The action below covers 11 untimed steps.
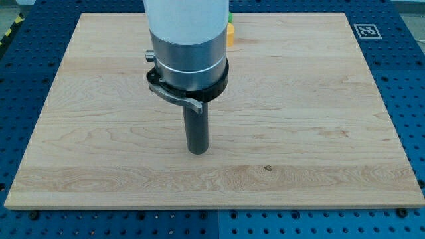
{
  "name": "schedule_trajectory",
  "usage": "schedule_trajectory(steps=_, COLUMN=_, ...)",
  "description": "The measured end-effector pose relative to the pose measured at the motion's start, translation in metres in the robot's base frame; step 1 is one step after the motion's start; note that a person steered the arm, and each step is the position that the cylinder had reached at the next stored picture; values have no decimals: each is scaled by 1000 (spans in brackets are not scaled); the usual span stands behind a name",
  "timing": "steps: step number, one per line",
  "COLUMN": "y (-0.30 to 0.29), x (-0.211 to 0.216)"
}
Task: Move your arm to the blue cube
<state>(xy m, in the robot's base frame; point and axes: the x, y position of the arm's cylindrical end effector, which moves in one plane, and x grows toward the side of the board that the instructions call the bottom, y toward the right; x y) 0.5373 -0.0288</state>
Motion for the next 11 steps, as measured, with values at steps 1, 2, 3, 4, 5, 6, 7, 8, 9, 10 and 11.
schedule_trajectory(steps=1, y=12, x=-17)
schedule_trajectory(steps=2, y=7, x=-73)
schedule_trajectory(steps=3, y=-73, x=-106)
schedule_trajectory(steps=4, y=-158, x=-158)
schedule_trajectory(steps=5, y=-182, x=-237)
schedule_trajectory(steps=6, y=-142, x=-305)
schedule_trajectory(steps=7, y=-119, x=-332)
schedule_trajectory(steps=8, y=-118, x=-334)
schedule_trajectory(steps=9, y=-117, x=-328)
schedule_trajectory(steps=10, y=-100, x=-313)
schedule_trajectory(steps=11, y=-78, x=-294)
